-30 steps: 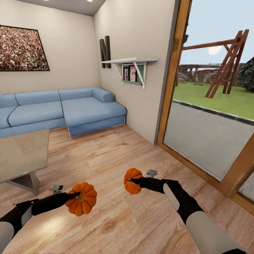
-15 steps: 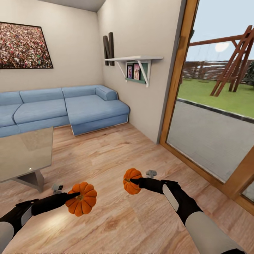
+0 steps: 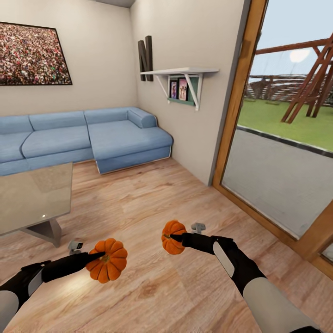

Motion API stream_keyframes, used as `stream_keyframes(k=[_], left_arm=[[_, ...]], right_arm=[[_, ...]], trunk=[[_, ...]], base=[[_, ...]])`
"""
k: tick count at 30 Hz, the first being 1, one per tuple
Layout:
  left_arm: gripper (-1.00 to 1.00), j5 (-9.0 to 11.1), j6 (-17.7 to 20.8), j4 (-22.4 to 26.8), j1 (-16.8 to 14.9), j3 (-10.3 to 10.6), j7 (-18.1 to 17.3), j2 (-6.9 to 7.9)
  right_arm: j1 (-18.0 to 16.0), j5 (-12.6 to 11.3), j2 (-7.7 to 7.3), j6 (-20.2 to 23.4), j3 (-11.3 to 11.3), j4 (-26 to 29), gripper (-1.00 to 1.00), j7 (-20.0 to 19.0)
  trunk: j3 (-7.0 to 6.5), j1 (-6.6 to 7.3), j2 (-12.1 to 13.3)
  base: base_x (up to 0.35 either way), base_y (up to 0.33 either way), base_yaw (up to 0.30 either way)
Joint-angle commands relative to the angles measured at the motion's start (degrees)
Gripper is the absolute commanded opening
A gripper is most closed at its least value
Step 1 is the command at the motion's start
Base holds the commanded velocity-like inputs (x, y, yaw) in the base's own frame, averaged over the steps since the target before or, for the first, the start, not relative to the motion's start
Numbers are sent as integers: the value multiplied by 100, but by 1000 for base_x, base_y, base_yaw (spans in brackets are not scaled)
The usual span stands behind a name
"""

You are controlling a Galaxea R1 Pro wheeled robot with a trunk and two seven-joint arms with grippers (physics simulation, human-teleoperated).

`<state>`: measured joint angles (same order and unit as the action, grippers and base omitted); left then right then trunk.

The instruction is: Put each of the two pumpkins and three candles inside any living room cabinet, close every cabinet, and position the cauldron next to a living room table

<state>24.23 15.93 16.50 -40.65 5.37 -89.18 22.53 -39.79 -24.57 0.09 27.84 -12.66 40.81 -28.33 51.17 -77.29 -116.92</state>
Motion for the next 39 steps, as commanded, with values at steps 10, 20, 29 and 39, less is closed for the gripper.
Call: stream_keyframes(k=[10,20,29,39], left_arm=[[-100,46,59,9,-4,44,-18,-7],[-100,46,59,15,-4,44,-19,-16],[-100,46,59,9,-4,44,-18,-15],[-100,55,50,4,-4,35,-32,18]], right_arm=[[-3,-49,-1,44,2,-11,-100,32],[-3,-56,25,46,0,-12,-100,46],[-3,-24,27,46,0,-77,-100,76],[-3,-22,26,43,0,-99,-100,57]], trunk=[[41,1,-3],[42,1,-3],[65,1,-3],[96,1,-3]], base=[[0,0,103],[0,0,292],[0,0,298],[0,0,292]])
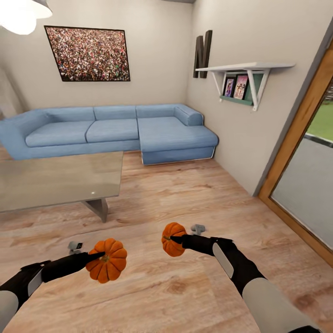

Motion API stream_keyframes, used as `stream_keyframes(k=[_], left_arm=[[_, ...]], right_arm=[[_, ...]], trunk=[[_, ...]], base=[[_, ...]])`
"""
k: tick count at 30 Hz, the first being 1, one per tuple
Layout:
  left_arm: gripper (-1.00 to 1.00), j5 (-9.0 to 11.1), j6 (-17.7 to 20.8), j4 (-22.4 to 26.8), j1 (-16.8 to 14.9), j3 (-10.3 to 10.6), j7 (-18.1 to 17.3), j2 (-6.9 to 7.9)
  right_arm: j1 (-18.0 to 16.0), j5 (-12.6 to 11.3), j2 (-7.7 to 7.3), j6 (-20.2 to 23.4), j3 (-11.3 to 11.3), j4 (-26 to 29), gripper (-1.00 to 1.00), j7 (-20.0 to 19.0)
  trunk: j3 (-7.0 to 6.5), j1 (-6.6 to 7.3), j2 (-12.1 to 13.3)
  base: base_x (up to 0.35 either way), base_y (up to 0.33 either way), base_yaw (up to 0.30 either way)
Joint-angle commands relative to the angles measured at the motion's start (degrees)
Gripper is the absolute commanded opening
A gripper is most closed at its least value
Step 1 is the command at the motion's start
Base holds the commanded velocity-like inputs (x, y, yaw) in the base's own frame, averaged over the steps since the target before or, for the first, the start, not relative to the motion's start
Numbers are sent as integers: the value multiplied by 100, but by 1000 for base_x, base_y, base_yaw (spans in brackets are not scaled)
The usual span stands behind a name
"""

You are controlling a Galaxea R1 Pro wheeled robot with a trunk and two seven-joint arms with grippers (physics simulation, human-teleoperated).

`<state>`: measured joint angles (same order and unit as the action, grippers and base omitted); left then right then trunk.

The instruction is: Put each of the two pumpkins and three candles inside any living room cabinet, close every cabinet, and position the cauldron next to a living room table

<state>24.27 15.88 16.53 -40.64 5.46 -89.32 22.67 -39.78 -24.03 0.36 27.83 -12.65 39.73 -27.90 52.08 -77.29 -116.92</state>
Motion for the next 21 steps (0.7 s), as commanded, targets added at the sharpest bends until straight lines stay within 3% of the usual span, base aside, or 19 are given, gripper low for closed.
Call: stream_keyframes(k=[1,21], left_arm=[[-100,52,56,-3,-5,23,-20,8],[-100,52,56,-33,-5,15,-24,38]], right_arm=[[-3,-75,-1,46,0,9,-100,13],[-3,-73,-18,42,0,9,-100,-5]], trunk=[[8,1,-3],[71,1,-3]], base=[[0,0,291],[0,0,291]])
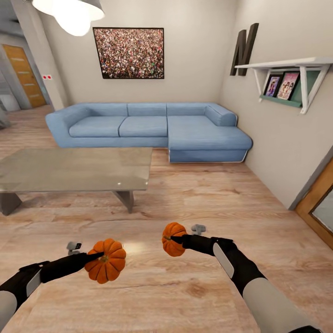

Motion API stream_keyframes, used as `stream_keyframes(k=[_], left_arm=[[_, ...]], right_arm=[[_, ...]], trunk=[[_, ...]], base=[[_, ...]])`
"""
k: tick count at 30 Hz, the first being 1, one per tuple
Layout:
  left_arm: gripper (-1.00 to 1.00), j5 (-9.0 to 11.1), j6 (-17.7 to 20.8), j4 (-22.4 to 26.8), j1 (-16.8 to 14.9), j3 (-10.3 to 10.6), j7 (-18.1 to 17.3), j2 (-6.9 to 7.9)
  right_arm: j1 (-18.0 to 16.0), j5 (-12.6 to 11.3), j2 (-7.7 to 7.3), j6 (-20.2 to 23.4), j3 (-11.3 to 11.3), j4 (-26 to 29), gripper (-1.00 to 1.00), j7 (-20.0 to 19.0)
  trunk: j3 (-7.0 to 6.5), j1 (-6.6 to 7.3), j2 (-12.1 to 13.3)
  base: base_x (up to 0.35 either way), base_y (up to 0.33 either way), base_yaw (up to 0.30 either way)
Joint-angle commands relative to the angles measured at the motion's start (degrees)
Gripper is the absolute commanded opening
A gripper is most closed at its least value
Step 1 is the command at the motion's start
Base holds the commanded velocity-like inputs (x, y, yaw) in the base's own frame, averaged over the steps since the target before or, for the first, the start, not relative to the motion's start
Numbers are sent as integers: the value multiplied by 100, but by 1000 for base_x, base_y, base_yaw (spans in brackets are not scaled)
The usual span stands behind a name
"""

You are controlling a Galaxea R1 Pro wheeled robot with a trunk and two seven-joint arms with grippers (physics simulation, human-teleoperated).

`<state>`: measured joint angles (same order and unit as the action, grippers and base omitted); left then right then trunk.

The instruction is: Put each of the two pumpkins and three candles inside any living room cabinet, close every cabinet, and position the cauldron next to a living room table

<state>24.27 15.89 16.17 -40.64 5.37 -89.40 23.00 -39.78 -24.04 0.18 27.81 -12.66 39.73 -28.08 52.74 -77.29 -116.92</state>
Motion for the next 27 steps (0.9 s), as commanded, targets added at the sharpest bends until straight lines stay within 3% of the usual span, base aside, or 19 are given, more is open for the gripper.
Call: stream_keyframes(k=[1,6,9,11,27], left_arm=[[-100,56,54,4,-5,25,-16,29],[-100,60,54,3,-5,25,-16,55],[-100,61,54,6,-5,26,-16,56],[-100,61,54,7,-5,26,-16,56],[-100,61,54,9,-5,19,-16,56]], right_arm=[[-3,-73,-1,45,0,9,-100,13],[3,-58,-15,-11,0,0,-100,7],[56,-42,-49,-493,-15,-170,-100,9],[64,-37,-52,-587,-23,-215,-100,17],[67,-30,-70,-668,-17,-247,-100,12]], trunk=[[8,1,-3],[18,1,-3],[18,1,-3],[18,1,-3],[18,1,-3]], base=[[0,0,291],[0,0,171],[0,0,16],[0,0,3],[0,0,0]])
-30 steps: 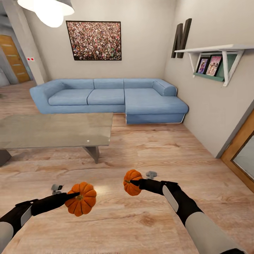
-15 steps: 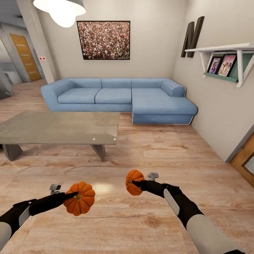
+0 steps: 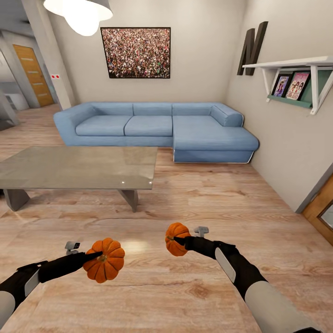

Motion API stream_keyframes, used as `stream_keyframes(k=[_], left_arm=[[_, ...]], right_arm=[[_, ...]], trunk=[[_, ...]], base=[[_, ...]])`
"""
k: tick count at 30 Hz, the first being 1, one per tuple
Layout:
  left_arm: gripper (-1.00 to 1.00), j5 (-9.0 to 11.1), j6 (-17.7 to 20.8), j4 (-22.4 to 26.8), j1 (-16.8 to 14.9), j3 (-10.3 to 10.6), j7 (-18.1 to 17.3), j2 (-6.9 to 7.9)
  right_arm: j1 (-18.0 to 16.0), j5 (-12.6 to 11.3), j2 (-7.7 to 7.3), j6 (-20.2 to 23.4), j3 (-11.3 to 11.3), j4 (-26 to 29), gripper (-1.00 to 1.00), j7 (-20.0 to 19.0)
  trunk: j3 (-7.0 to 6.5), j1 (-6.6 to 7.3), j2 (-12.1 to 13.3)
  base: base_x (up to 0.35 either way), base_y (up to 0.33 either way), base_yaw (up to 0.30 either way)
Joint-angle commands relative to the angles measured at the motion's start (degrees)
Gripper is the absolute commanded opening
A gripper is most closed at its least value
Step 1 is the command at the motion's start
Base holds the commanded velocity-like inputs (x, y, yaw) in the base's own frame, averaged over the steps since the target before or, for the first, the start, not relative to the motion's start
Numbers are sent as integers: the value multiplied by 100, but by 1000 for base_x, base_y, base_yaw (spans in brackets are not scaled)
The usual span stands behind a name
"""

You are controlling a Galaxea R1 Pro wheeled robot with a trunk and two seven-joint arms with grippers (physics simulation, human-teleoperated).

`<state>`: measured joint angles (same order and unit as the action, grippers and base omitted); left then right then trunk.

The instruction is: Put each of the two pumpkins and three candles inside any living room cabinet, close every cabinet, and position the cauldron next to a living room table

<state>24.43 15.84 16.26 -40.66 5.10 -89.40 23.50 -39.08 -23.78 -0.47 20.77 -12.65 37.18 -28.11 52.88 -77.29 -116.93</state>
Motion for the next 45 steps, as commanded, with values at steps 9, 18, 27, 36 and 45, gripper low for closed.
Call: stream_keyframes(k=[9,18,27,36,45], left_arm=[[-100,45,60,-2,-4,43,-16,7],[-100,45,60,-5,-4,43,-16,5],[-100,45,60,-8,-4,43,-16,8],[-100,45,63,-8,-4,43,-14,5],[-100,45,63,-8,-4,43,-13,14]], right_arm=[[6,-73,18,68,-16,55,-100,-592],[6,-62,37,86,-18,36,-100,-690],[6,-76,7,-27,-12,-142,-100,-713],[6,-79,-16,-1543,7,-1057,-100,-718],[6,-78,38,-1600,1,-1002,-100,-663]], trunk=[[18,1,-2],[79,1,-2],[124,1,-2],[125,1,-2],[120,1,-2]], base=[[0,0,33],[0,0,176],[0,0,133],[0,0,3],[0,0,19]])
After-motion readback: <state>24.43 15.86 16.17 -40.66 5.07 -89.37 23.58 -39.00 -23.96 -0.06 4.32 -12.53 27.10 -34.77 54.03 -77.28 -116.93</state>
